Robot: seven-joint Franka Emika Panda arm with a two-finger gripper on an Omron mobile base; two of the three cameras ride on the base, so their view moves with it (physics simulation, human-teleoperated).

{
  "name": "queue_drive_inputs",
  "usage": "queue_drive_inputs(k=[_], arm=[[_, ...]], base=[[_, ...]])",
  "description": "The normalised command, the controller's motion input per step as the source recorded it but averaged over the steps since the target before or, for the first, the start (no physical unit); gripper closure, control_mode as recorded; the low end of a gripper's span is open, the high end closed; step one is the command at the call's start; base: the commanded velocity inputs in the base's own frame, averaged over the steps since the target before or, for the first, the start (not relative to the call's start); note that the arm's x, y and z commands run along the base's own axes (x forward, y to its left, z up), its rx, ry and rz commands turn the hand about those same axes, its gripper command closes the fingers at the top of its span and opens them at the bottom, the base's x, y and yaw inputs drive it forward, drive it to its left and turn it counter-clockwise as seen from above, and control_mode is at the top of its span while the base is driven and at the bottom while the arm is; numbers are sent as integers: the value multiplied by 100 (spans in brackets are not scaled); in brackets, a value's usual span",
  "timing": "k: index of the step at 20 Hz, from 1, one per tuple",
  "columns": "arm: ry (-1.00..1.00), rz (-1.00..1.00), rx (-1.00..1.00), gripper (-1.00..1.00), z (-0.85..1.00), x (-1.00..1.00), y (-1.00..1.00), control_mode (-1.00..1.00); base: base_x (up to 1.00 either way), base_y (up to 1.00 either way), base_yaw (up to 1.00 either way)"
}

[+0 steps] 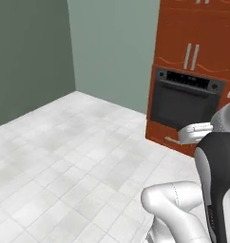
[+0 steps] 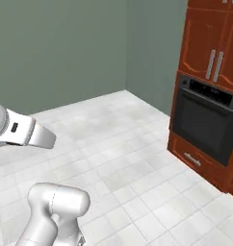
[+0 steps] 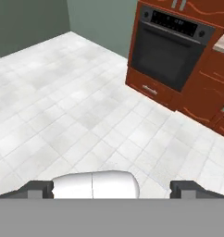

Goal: Move the drinks to the dining counter.

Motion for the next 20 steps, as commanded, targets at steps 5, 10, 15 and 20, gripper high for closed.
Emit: queue_drive_inputs(k=[5,10,15,20], arm=[[0,0,0,-100,0,0,0,100],[0,0,0,-100,0,0,0,100],[0,0,0,-100,0,0,0,100],[0,0,0,-100,0,0,0,100]], base=[[0,-30,-90],[8,-43,-82],[32,-75,-61],[94,-55,-2]])
